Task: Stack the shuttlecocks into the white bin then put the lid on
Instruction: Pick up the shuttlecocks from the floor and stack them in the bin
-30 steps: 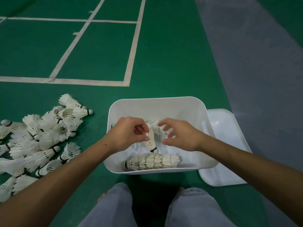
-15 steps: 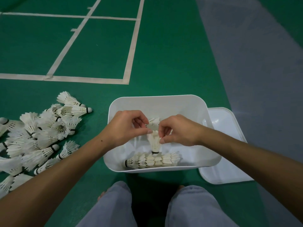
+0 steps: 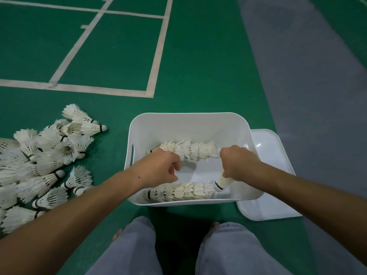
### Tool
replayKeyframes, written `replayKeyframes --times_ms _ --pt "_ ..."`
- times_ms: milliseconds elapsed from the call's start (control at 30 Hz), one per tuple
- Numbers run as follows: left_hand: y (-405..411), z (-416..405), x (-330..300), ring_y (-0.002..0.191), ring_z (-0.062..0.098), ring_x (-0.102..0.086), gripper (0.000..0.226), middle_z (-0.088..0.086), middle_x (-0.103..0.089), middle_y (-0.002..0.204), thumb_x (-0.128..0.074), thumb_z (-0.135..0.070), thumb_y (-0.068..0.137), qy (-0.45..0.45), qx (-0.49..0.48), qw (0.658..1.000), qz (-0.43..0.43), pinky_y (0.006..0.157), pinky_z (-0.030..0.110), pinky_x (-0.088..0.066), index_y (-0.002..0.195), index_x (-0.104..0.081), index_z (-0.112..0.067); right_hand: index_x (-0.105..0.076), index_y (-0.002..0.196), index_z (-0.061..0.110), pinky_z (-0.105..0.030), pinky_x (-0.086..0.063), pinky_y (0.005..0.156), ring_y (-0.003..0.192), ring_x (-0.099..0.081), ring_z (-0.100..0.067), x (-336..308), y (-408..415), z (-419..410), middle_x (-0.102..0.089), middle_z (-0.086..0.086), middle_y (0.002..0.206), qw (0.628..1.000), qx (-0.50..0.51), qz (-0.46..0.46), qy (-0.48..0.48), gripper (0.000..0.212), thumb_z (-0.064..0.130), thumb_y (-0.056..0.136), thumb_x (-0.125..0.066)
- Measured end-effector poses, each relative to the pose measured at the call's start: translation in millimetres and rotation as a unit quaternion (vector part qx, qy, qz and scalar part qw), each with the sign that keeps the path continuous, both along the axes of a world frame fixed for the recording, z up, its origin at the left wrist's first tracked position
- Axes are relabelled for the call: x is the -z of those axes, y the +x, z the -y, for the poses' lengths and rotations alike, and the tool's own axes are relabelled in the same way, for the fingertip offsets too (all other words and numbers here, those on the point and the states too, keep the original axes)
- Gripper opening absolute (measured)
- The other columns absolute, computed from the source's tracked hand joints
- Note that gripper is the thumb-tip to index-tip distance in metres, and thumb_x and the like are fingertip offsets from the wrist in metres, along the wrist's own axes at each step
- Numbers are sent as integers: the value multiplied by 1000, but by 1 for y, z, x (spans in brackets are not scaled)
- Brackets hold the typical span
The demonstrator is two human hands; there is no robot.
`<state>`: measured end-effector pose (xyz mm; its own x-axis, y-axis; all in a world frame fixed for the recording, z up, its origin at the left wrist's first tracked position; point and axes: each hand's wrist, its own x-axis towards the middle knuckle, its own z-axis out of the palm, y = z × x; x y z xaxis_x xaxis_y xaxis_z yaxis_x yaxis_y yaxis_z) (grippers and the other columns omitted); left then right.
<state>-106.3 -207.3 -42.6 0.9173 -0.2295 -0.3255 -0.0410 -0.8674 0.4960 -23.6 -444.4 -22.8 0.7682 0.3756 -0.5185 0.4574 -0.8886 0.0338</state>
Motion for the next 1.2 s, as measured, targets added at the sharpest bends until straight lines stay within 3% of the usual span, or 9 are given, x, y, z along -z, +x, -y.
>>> replayKeyframes --times_ms 133,267,533,700,833,933,1000,1100,1200 --pt "-2 3 11 87 9 -61 25 -7 -73 100 -77 -26 93 53 41 997 -25 80 27 -55 115 -69 -21 -53 74 13 -36 -66 62 57 -75 -24 14 5 -2 -67 -5 65 982 119 -138 44 33 11 87 -83" --pt "-1 4 15 88 10 -57 28 -6 -74 102 -76 -27 92 63 48 995 -54 85 33 -56 119 -67 -22 -67 87 -3 -49 -67 73 72 -80 -35 19 12 -1 -76 -15 69 948 206 -230 75 13 1 86 -80" --pt "1 5 21 91 12 -62 35 -5 -74 105 -78 -24 91 58 57 992 -100 76 26 -50 124 -66 -21 -68 108 -14 -49 -65 85 89 -79 -41 31 9 -1 -78 -27 89 892 306 -323 77 23 -12 86 -76" --pt "4 4 12 89 10 -59 31 -5 -75 106 -71 -33 97 43 49 995 -70 85 33 -55 126 -65 -22 -72 101 -11 -44 -67 78 81 -80 -34 26 12 -1 -77 -21 98 905 278 -316 59 20 -13 82 -78" --pt "7 2 -2 82 8 -64 22 -8 -73 95 -68 -32 99 -2 14 1000 -14 79 26 -53 117 -71 -19 -65 75 6 -24 -57 57 52 -68 -12 12 16 -1 -69 1 61 954 159 -253 0 21 2 83 -83" --pt "6 2 -13 71 2 -63 15 -11 -70 82 -69 -25 97 -59 -10 998 23 72 18 -51 107 -75 -16 -59 74 9 -25 -58 64 64 -67 -19 4 19 0 -65 -1 69 977 55 -204 -10 25 10 87 -81" --pt "3 3 -20 69 9 -65 10 -7 -70 76 -70 -21 93 -107 -24 993 48 67 19 -50 102 -73 -19 -73 94 4 -27 -62 73 75 -72 -20 1 21 -2 -74 -6 85 977 38 -196 72 8 8 90 -78" --pt "-1 5 -31 60 18 -61 13 -1 -67 65 -68 -11 87 -163 -24 983 81 62 31 -51 95 -69 -21 -67 132 13 -19 -59 70 88 -72 -9 -5 19 -13 -71 -1 124 919 80 -218 319 42 3 92 -76" --pt "-1 9 -42 53 17 -54 16 -1 -63 59 -61 -8 80 -205 -11 976 77 60 33 -48 91 -68 -17 -66 131 19 -21 -57 85 103 -74 -15 -11 7 -28 -68 11 129 838 57 -300 453 49 -4 90 -74"
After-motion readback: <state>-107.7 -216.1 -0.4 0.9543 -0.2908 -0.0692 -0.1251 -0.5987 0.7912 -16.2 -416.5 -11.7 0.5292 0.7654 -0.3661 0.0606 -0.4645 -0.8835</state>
